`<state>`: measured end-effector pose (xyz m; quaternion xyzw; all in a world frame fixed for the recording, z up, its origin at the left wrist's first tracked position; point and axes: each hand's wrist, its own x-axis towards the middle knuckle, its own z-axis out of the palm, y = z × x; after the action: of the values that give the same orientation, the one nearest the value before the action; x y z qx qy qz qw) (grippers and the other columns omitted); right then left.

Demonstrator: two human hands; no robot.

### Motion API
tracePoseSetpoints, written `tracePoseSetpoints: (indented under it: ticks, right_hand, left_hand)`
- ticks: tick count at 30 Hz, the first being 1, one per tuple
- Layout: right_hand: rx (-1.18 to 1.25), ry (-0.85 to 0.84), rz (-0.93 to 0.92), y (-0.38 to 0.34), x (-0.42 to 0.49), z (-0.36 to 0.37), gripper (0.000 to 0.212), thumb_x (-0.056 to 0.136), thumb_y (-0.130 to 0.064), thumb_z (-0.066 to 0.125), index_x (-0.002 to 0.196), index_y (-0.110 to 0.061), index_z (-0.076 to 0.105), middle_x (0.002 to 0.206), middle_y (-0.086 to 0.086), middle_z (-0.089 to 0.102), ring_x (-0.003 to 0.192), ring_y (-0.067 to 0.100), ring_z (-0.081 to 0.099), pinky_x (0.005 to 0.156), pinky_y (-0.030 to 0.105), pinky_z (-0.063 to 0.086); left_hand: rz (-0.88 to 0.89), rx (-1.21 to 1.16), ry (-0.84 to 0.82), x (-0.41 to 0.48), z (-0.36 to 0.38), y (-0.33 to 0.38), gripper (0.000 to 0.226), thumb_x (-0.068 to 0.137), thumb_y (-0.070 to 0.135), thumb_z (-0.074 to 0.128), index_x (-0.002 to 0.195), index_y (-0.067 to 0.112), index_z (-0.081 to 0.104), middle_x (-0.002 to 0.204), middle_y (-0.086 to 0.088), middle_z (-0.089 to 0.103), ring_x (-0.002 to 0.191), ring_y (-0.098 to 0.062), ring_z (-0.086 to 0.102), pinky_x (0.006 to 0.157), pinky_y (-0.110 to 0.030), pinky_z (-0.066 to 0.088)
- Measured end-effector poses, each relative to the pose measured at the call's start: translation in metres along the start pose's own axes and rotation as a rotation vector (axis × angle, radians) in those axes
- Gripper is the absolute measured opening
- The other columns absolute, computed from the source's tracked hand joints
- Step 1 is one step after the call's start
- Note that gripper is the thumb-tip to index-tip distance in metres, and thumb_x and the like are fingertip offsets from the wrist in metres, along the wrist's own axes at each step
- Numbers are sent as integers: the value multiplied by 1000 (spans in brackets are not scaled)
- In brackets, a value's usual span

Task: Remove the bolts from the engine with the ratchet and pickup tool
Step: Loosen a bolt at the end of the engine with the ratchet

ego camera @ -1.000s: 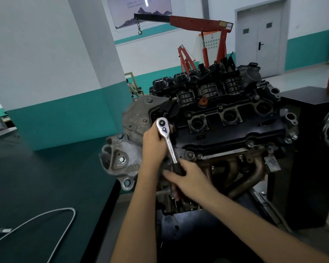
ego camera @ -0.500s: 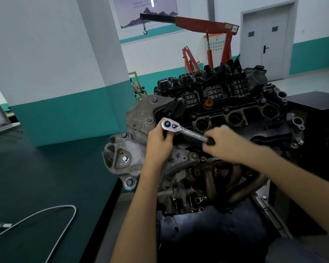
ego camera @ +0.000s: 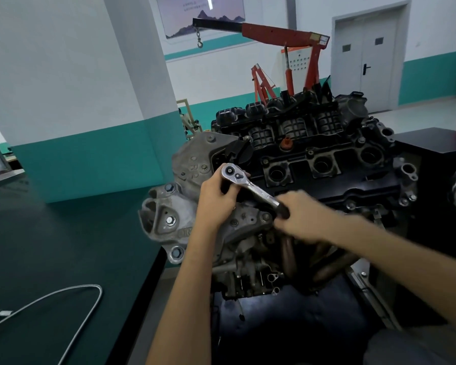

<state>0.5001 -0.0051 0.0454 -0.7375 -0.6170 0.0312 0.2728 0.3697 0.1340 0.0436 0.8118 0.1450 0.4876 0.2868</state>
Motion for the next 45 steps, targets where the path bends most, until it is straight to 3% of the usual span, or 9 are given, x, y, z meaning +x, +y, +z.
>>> tracePoseSetpoints:
  ticks: [6,9,12,16,23,29,33,39,45]
  right_hand:
    - [-440,96,-38,9,30,-58,11,81,-28,60,76,-28,51,67,-7,38,66,22,44,61,27,37]
    - [-179,125,47,4,6,-15,15,80,-24,60,73,-26,48,70,-1,49,64,21,50,56,24,37]
    - [242,170,75,-19,-15,42,12,80,-13,60,76,-20,51,70,2,55,63,20,52,53,19,35]
    - [491,227,146,-51,-16,89,12,83,-8,56,77,-16,49,65,-1,54,49,4,48,42,7,36]
    - [-58,53,-26,9,5,5,14,82,-16,59,78,-23,47,71,-1,50,66,21,52,58,24,37]
    - [-507,106,-154,16,32,-58,19,86,-26,57,105,-26,57,66,-12,33,71,24,53,58,28,36]
    - [-150,170,11,3,1,-1,16,82,-22,58,78,-24,43,64,-6,41,64,25,50,57,27,38]
    - [557,214,162,-57,-15,94,7,83,-10,54,89,-12,51,73,7,57,54,19,55,47,23,45]
    - [143,80,-17,-6,-5,35,7,79,-8,57,86,-11,55,71,0,54,58,15,49,50,13,33]
  left_hand:
    - [-37,86,98,1,5,3,12,95,8,55,99,16,63,74,8,64,62,-2,53,61,-19,44]
    - [-28,142,182,0,9,1,16,91,2,54,99,11,64,64,19,54,59,10,52,55,-7,37]
    - [-27,162,166,-1,10,1,17,84,4,49,91,13,62,60,9,57,54,-2,51,51,-13,36]
    - [-46,69,163,-3,8,1,26,85,6,54,79,31,58,76,6,68,73,-9,64,68,-21,48]
    - [31,19,-3,2,-1,1,23,91,1,54,97,19,66,96,13,70,92,0,63,79,-13,47]
    - [-41,74,120,0,7,3,21,94,6,56,94,25,62,70,18,62,59,4,52,57,-11,40]
    - [-51,153,190,1,9,-2,17,89,0,53,94,15,62,65,16,57,59,7,52,56,-9,37]
    - [-83,85,171,0,10,-1,29,89,3,56,82,31,59,76,6,68,75,-7,63,70,-19,48]
    - [22,0,71,-1,2,2,28,88,-4,53,93,22,64,95,9,70,92,-3,63,80,-17,48]
